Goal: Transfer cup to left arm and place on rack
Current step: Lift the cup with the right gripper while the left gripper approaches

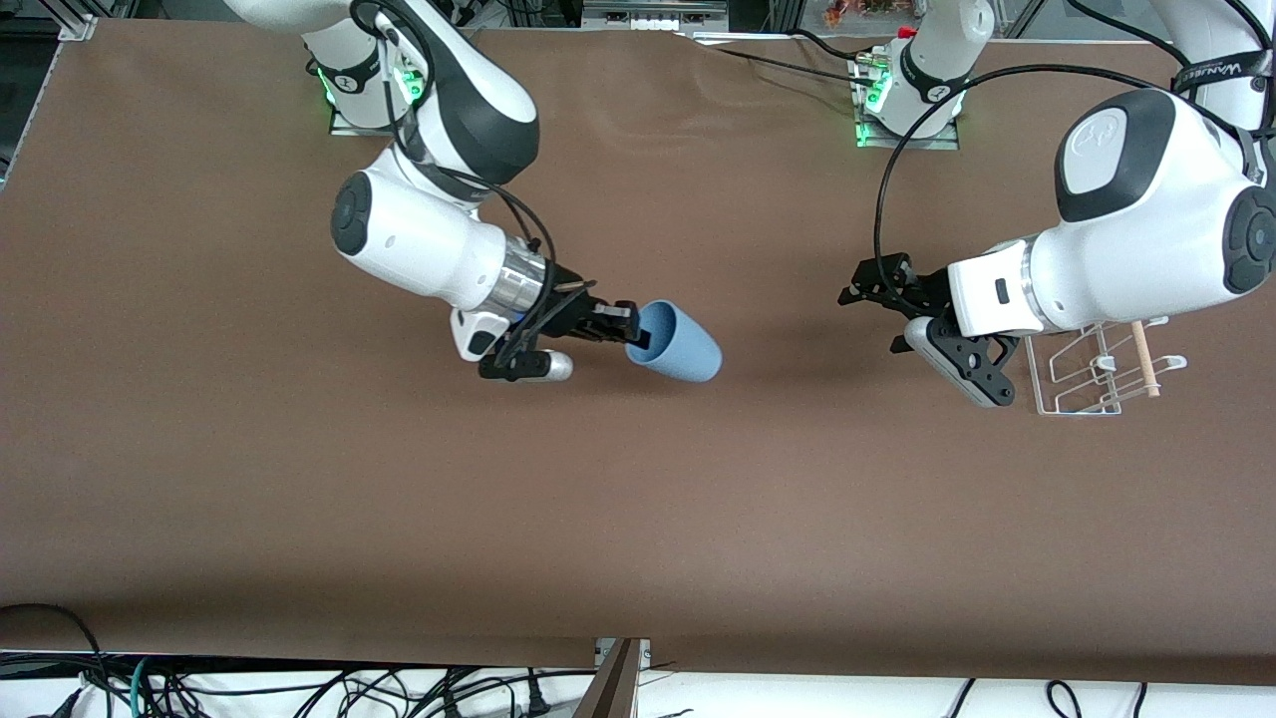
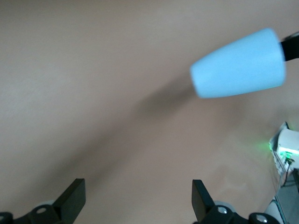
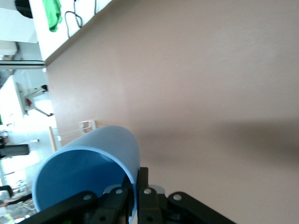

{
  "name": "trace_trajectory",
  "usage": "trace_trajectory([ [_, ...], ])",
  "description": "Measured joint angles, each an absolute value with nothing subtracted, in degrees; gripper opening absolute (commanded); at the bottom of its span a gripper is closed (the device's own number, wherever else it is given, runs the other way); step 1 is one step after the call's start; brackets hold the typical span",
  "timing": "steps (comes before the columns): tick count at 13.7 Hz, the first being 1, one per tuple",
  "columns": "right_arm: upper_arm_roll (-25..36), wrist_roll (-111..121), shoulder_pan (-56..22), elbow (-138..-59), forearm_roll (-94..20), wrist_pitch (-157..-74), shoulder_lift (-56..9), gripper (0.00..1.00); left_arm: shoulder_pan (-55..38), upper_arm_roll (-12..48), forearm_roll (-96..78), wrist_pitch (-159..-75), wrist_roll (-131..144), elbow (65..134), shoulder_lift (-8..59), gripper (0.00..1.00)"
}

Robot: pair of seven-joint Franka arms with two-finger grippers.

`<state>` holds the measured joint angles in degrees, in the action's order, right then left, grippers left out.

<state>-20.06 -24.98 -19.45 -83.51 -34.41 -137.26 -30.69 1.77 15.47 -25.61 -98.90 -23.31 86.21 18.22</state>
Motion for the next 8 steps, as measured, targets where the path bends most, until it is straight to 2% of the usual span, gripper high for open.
trace_trajectory([
  [8,-20.20,-27.62,-22.87,-79.44,-35.32,-138.71,-32.60,0.00,-1.05,17.42,-26.88,-107.27,-52.22,86.02,20.59,1.00],
])
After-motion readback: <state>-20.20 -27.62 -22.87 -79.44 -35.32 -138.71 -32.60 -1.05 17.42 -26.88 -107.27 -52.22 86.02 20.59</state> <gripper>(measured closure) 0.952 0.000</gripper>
